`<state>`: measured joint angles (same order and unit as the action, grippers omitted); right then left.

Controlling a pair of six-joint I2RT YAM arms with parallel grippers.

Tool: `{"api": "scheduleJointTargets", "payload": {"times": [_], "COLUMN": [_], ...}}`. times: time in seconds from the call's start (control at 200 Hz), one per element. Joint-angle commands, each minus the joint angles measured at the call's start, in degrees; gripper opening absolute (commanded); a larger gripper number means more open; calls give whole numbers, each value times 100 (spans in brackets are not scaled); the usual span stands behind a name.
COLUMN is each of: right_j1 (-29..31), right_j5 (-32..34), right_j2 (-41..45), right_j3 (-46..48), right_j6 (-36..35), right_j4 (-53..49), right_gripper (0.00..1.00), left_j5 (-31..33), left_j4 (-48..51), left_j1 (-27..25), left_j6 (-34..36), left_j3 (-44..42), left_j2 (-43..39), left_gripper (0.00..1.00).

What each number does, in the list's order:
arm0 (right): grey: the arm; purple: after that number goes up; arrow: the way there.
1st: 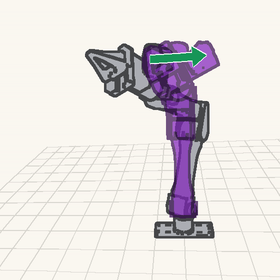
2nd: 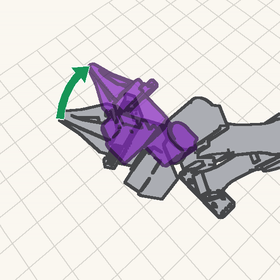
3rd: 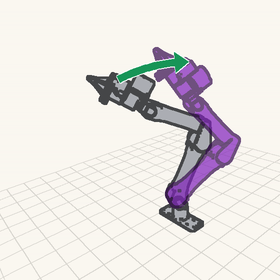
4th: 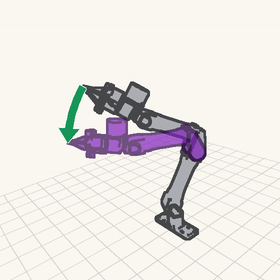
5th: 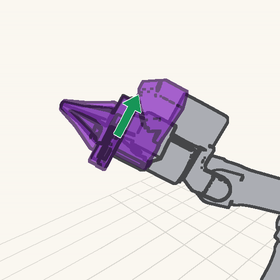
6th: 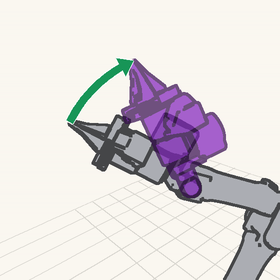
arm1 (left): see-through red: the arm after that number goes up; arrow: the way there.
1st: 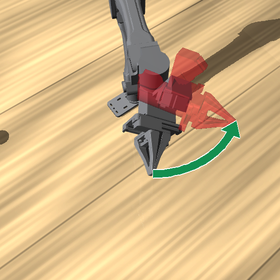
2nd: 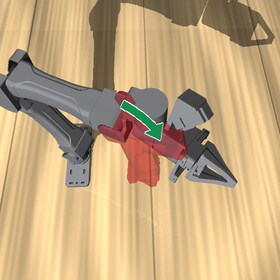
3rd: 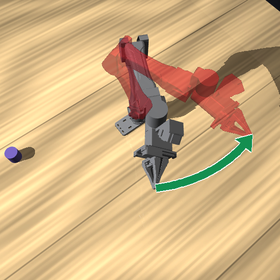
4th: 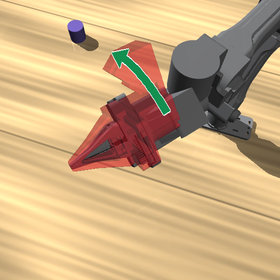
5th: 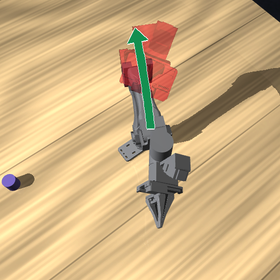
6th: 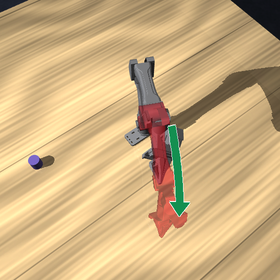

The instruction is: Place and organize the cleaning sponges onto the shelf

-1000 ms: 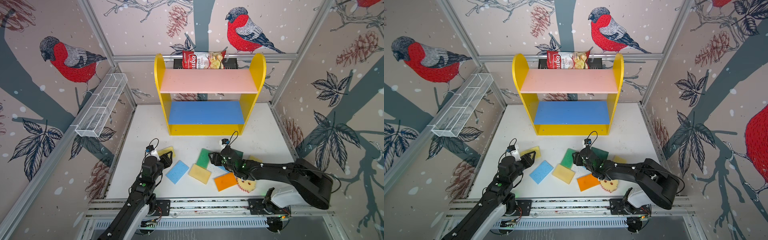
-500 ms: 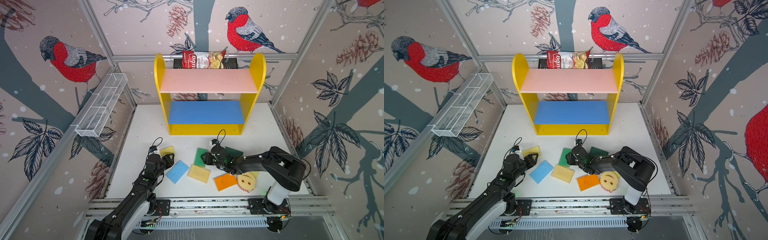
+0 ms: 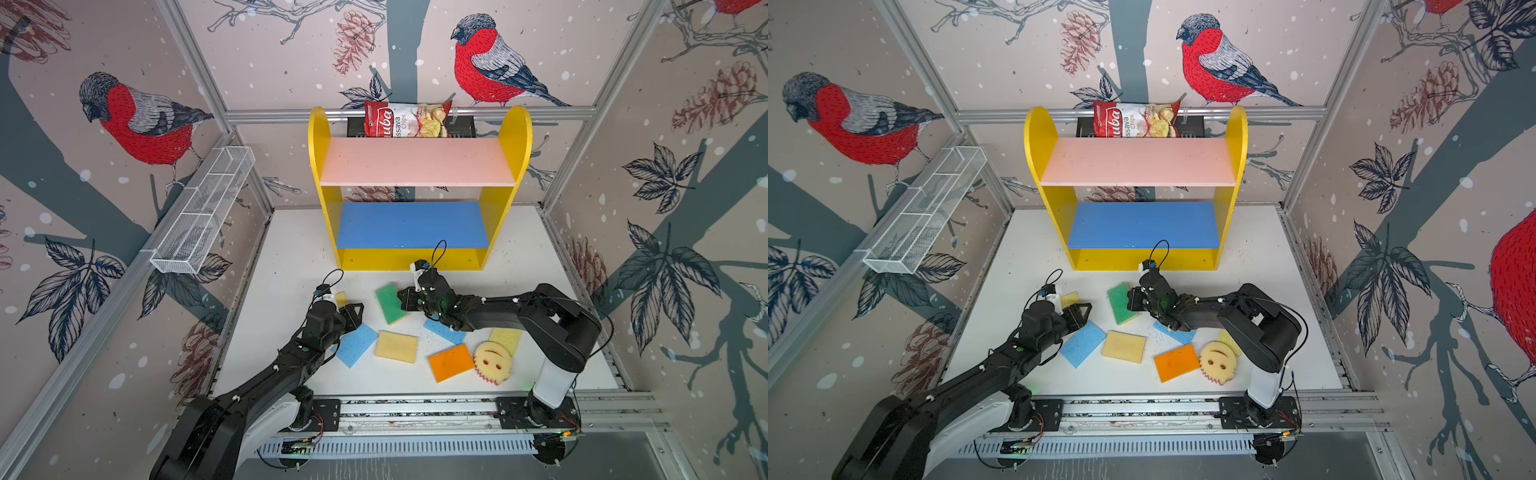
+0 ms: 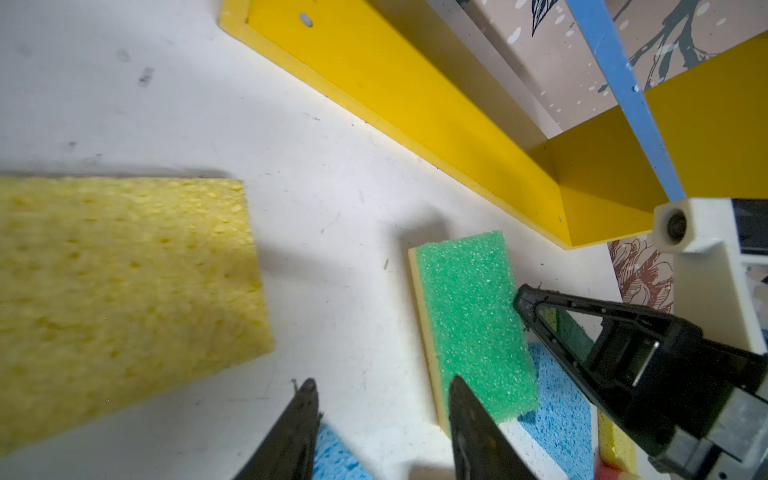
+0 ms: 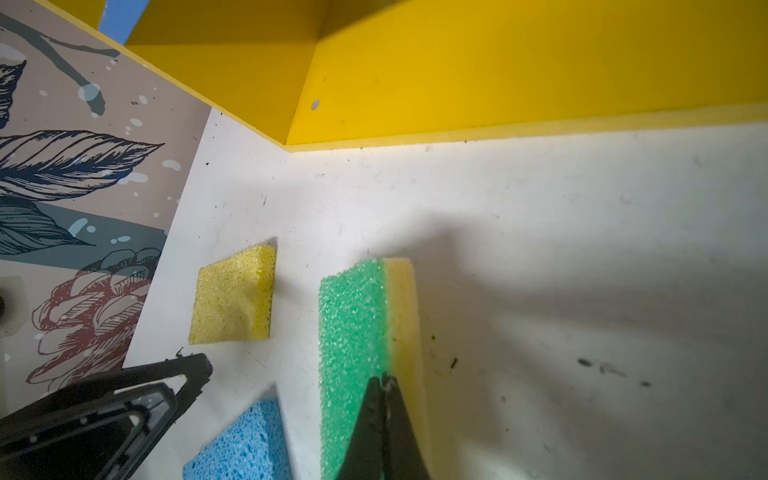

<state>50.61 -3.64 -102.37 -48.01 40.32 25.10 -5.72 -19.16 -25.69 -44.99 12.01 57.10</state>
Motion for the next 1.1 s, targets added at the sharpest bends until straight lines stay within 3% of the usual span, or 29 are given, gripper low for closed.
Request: {"api": "scheduleJointTargets", "payload": {"times": [0.0, 0.145, 0.36, 0.46, 0.525, 0.6, 0.715, 0.9, 1.096], "right_j1": [-58, -119, -161, -191, -212, -218, -220, -168, 3], "right_j5": [-122, -302, -217, -192, -181, -172, -137, -351, -449], "right_j2": [54, 42, -153, -224, -221, -172, -116, -64, -130], "right_j3": [-70, -112, -253, -186, -99, -9, 146, 330, 279], "right_j6": [-313, -303, -284, -218, -170, -130, -138, -103, -138], "right_j4": [-32, 73, -93, -112, -106, -120, -186, -199, -269], "right_gripper": [0, 0, 0, 16, 36, 51, 61, 60, 39], "left_j5": [193, 225, 19, -14, -68, -42, 26, -140, -390], "left_j4": [-608, -1083, -1262, -1449, -1502, -1458, -1412, -1397, -1625], "left_j1": [-323, -664, -761, -797, -801, -797, -793, -797, -804], "left_j6": [-40, -158, -168, -168, -168, -124, -116, -89, -254], "left_j3": [248, 388, 651, 659, 700, 749, 791, 868, 930], "left_j2": [282, 627, 1451, 1705, 1840, 1965, 2157, 2365, 2746], "left_gripper": [50, 51, 52, 52, 51, 50, 47, 46, 38]}}
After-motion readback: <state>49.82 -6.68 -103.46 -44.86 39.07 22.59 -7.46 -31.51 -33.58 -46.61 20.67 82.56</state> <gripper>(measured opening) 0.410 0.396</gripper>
